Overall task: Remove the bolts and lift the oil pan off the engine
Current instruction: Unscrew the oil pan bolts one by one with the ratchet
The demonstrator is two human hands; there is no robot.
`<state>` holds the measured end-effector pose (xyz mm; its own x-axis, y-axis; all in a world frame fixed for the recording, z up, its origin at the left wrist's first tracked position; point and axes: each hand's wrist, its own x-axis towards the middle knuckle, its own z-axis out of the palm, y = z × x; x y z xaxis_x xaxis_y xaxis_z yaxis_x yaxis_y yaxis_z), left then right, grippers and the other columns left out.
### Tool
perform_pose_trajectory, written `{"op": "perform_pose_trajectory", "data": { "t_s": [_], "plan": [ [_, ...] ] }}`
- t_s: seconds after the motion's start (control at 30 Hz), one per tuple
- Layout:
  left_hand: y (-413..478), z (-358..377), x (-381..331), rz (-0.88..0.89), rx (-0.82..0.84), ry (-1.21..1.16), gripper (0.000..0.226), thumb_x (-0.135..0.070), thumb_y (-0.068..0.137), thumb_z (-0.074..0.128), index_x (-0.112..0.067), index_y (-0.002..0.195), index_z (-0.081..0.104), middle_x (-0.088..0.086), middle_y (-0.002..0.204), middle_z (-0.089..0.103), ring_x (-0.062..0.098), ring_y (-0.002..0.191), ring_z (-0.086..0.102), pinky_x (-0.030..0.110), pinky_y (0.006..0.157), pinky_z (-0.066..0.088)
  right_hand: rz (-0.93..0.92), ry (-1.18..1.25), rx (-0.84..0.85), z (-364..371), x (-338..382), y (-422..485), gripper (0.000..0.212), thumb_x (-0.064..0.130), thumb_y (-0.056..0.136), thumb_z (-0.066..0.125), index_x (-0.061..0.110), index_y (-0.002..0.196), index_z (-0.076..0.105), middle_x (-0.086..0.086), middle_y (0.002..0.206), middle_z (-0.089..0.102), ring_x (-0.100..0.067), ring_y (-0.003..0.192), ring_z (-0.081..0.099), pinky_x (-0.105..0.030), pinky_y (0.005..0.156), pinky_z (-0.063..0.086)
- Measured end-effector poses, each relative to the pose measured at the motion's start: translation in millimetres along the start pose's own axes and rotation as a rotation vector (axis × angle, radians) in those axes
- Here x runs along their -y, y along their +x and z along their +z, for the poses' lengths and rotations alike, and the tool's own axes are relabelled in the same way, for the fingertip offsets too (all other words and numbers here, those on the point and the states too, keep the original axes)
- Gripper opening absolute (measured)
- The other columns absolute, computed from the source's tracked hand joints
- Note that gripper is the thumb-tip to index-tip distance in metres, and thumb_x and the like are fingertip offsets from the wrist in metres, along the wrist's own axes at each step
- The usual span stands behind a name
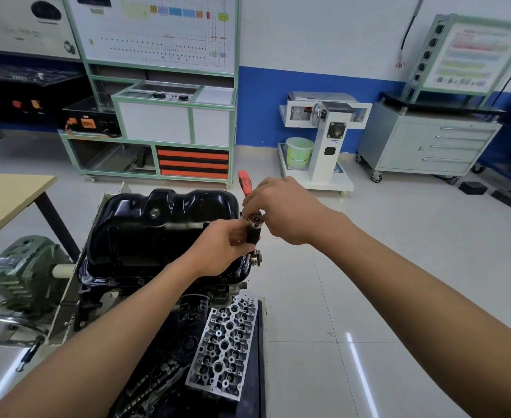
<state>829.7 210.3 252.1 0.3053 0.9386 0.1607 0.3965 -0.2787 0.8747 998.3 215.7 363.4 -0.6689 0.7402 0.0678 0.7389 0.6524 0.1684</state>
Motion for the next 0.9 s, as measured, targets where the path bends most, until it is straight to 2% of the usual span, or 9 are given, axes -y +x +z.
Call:
{"op": "perform_pose_trajectory", "data": {
  "t_s": [0.13,0.2,0.3,0.43,0.57,0.63,0.7,0.77,0.9],
  "plan": [
    [-1.2,7.9,1.0,0.017,-0.099,0.019,0.029,-0.001,0.088,0.076,-0.022,0.108,0.072,-0.009,0.098,0.077,0.004,0.094,0.072,0.026,0.093,0.057,0.144,-0.035,-0.014,-0.9,2.9,0.4,0.018,0.038,0.089,0.069,0.026,0.103,0.070,-0.002,0.098,0.061,-0.023,0.081,0.054,-0.032,0.069,0.032],
    [-0.4,13.4,0.5,0.016,-0.144,0.040,0.023,-0.003,0.084,0.081,-0.019,0.098,0.072,-0.008,0.089,0.076,0.005,0.085,0.071,0.033,0.088,0.059,0.254,-0.016,-0.006,0.7,4.5,0.3,0.035,0.052,0.086,0.069,0.023,0.074,0.053,-0.002,0.081,0.051,-0.017,0.060,0.044,-0.028,0.053,0.027],
    [0.0,20.6,2.2,0.017,-0.220,0.064,0.026,-0.006,0.075,0.088,-0.016,0.085,0.066,-0.006,0.075,0.071,0.015,0.070,0.066,0.038,0.072,0.059,0.375,0.151,-0.003,6.3,4.6,-1.5,0.053,0.063,0.082,0.066,0.021,0.063,0.039,0.001,0.066,0.047,-0.015,0.054,0.046,-0.027,0.048,0.028],
    [0.8,23.9,3.9,0.023,-0.278,0.066,0.033,-0.016,0.073,0.091,-0.030,0.078,0.063,-0.011,0.073,0.069,0.007,0.065,0.062,0.020,0.063,0.052,0.396,0.248,-0.015,5.9,6.8,-1.5,0.050,0.053,0.081,0.072,0.020,0.060,0.041,0.001,0.061,0.047,-0.017,0.051,0.045,-0.026,0.047,0.028],
    [6.1,17.6,1.7,-0.017,-0.130,0.117,0.019,-0.018,0.081,0.086,-0.021,0.087,0.069,-0.001,0.082,0.070,0.016,0.077,0.065,0.038,0.079,0.058,0.272,0.246,0.034,0.0,6.7,-1.0,0.024,0.032,0.082,0.079,0.020,0.068,0.063,0.000,0.069,0.055,-0.022,0.063,0.058,-0.027,0.049,0.034],
    [6.8,11.7,0.4,-0.031,-0.010,0.077,0.016,-0.012,0.088,0.079,-0.016,0.100,0.072,0.001,0.095,0.075,0.018,0.092,0.072,0.036,0.090,0.058,0.175,0.241,0.093,-2.6,-0.4,-2.5,0.011,0.020,0.082,0.078,0.024,0.074,0.072,-0.001,0.075,0.061,-0.025,0.077,0.060,-0.031,0.058,0.043],
    [5.2,5.0,-1.4,-0.030,0.079,0.035,0.026,-0.005,0.092,0.073,-0.019,0.114,0.070,-0.005,0.106,0.076,0.009,0.103,0.072,0.023,0.094,0.055,0.091,0.204,0.128,-4.1,-6.1,-4.2,0.023,0.011,0.086,0.074,0.027,0.101,0.077,-0.004,0.102,0.067,-0.025,0.095,0.059,-0.039,0.078,0.052],
    [4.5,-0.8,-2.6,-0.043,0.107,0.018,0.036,-0.001,0.093,0.070,-0.018,0.125,0.068,-0.006,0.111,0.076,0.005,0.107,0.071,0.021,0.097,0.053,0.024,0.204,0.134,-5.3,-8.1,-5.8,0.038,0.007,0.088,0.071,0.028,0.120,0.073,-0.002,0.121,0.069,-0.024,0.109,0.058,-0.042,0.091,0.050],
    [2.1,-1.6,0.1,-0.029,0.030,0.054,0.031,-0.002,0.090,0.074,-0.015,0.118,0.072,-0.002,0.103,0.078,0.011,0.099,0.073,0.029,0.098,0.055,-0.019,0.243,0.086,-2.6,-6.2,-4.5,0.032,0.012,0.089,0.072,0.027,0.116,0.074,0.006,0.107,0.071,-0.020,0.101,0.059,-0.039,0.083,0.051]
  ]
}}
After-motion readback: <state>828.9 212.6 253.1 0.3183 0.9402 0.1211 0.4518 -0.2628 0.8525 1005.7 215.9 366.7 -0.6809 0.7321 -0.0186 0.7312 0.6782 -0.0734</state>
